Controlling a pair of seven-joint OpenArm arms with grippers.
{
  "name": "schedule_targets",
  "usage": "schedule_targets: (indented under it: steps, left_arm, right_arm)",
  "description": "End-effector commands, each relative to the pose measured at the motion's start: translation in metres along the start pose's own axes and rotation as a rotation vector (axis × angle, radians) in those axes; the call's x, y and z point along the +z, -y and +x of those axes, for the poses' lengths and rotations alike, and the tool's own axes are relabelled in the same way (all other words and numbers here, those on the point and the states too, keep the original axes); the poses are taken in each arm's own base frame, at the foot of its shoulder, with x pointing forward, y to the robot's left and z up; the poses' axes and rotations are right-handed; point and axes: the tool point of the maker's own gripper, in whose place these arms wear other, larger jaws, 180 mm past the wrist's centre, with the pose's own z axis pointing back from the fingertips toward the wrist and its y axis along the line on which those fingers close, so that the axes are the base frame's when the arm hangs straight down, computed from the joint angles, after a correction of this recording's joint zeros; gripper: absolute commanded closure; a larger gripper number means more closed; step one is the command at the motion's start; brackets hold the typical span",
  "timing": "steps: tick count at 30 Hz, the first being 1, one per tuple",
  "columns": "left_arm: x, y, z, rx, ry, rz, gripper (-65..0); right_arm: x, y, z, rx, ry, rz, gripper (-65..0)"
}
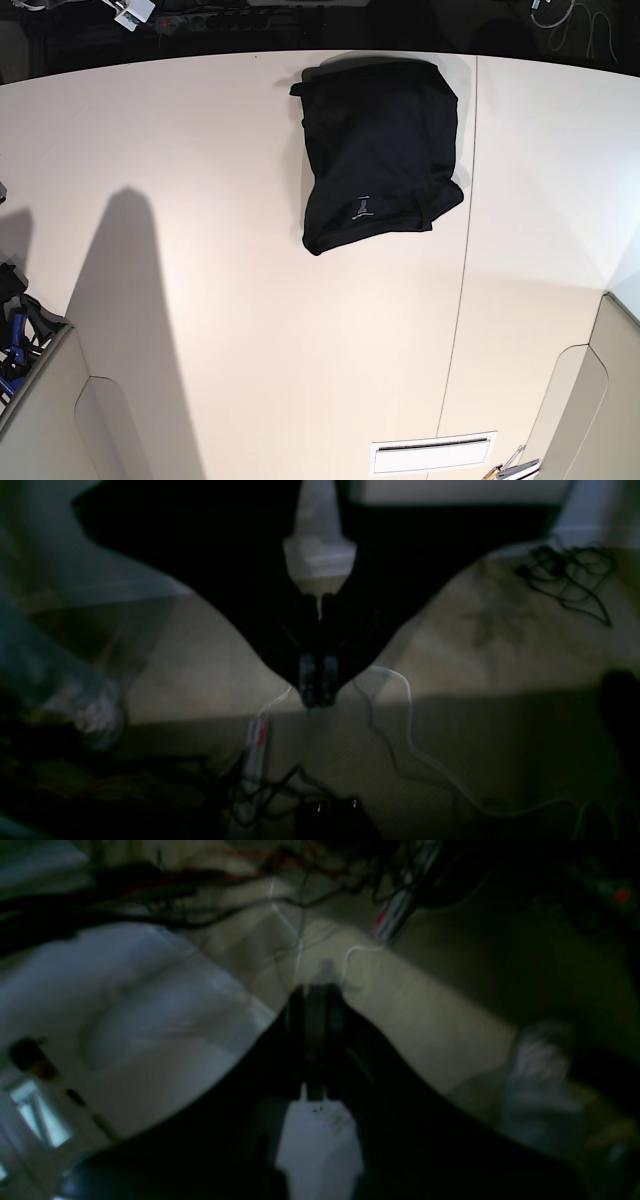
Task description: Fold the T-shirt properly
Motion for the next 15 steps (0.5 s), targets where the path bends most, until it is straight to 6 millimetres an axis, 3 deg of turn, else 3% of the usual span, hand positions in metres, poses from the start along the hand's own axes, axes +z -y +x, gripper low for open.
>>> schedule_targets:
  steps: [1,3,8,15]
  left_arm:
    - [0.002,-0.002,-0.013,0.008,-0.028,-0.004,0.0]
    - [-0.001,0.0,-0.025,0.007,-0.048,-0.035,0.0]
    - [-0.01,-0.002,-0.033,0.045,0.026,-0.069,0.0]
    - [-0.046,0.009,-0.07,0.02,-0.107,-0.104,0.0]
  right_arm:
    - [0.0,0.003,-0.009,-0.019,-0.022,0.004,0.0]
    - [-0.006,0.01,-0.028,-0.063,-0.074,0.012,0.0]
    - [-0.022,0.022,-0.072,-0.14,-0.17,0.036,0.0]
    - [-0.055,0.046,-0.099,-0.11,-0.24,-0.017,0.0]
